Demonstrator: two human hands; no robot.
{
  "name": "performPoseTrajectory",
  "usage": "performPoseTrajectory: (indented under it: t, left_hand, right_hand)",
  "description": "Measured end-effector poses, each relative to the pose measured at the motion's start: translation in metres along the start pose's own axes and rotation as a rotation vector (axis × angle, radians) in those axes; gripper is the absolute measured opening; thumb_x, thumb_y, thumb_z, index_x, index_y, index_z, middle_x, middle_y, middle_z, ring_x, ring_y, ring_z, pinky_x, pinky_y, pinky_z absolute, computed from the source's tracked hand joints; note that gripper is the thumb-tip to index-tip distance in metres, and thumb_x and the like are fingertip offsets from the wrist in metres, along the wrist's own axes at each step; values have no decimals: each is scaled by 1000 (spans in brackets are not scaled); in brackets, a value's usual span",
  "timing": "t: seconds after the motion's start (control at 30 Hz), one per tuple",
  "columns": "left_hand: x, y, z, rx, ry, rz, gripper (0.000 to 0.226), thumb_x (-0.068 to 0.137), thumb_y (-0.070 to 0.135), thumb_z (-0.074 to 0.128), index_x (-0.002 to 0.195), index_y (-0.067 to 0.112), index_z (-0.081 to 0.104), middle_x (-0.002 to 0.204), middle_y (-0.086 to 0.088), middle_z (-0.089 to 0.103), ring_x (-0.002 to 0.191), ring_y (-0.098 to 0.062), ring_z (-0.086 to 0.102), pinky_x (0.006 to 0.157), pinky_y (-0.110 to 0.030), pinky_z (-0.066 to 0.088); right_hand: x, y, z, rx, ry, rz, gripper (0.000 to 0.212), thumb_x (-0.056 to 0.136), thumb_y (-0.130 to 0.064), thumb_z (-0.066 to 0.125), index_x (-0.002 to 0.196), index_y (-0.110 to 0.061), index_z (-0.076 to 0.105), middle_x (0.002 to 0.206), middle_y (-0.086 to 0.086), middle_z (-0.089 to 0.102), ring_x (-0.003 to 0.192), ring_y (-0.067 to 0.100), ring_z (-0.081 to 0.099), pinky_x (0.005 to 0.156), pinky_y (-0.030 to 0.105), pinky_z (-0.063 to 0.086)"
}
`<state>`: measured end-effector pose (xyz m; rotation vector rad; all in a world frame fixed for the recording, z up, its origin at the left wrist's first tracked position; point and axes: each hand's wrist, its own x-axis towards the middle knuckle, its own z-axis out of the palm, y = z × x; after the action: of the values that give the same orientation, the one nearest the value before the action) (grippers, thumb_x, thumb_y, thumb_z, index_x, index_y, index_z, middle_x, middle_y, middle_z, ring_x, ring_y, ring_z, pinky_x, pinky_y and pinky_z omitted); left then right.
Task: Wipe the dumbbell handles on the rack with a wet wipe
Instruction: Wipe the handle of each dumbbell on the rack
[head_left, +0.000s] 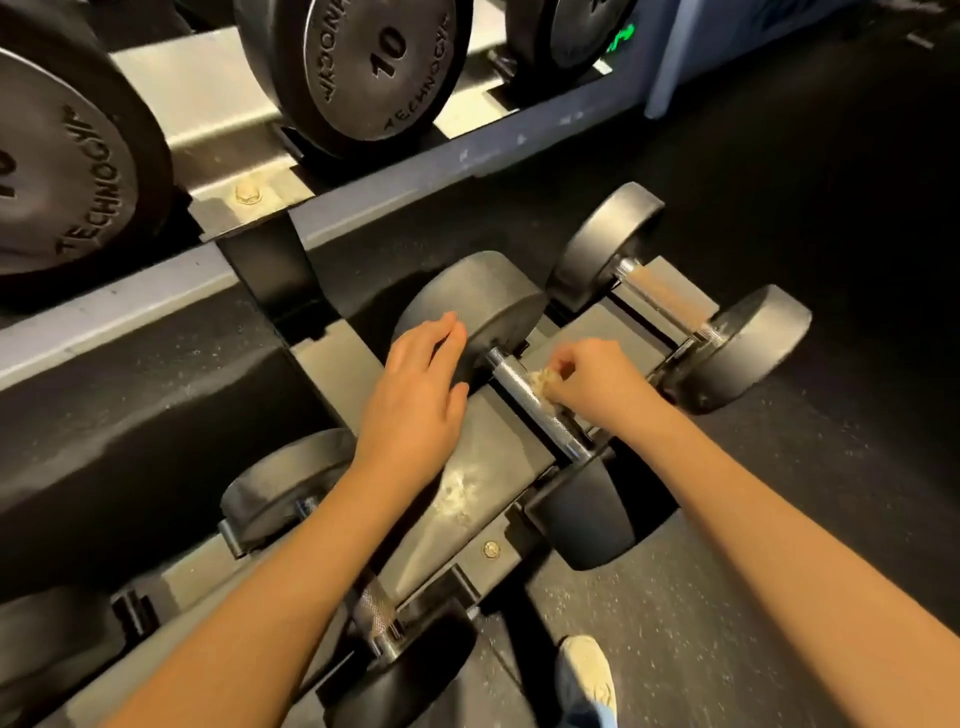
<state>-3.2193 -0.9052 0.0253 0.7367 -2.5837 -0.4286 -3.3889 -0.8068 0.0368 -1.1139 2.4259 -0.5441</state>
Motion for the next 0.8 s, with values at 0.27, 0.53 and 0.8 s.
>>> performPoseTrajectory:
  t: [0.27, 0.53, 0.8]
  left_hand:
    - [29, 11, -16, -8, -61, -86, 51, 88, 6, 58, 138, 6, 45, 142, -9, 43, 135, -25, 35, 113, -38, 30]
    - [24, 9, -3, -27, -3, -134, 46, 94, 20, 40, 137, 6, 47, 145, -8, 44, 139, -26, 32, 113, -29, 23]
    - [25, 19, 2, -131, 16, -254, 49, 95, 26, 34, 141, 12, 43, 149, -2, 40, 143, -17, 23, 110, -31, 25]
  right_hand:
    - [12, -4, 1, 171, -36, 41, 11, 86, -4, 62, 83, -8, 71, 88, 10, 69, 80, 19, 62, 70, 20, 50]
    - [33, -7, 11, 393, 17, -30, 12, 86, -9, 65, 95, -9, 73, 87, 1, 69, 78, 9, 57, 62, 8, 37]
    - [23, 8, 6, 295, -91, -38, 8, 80, -3, 67, 77, -9, 71, 77, 2, 64, 70, 12, 55, 60, 14, 40]
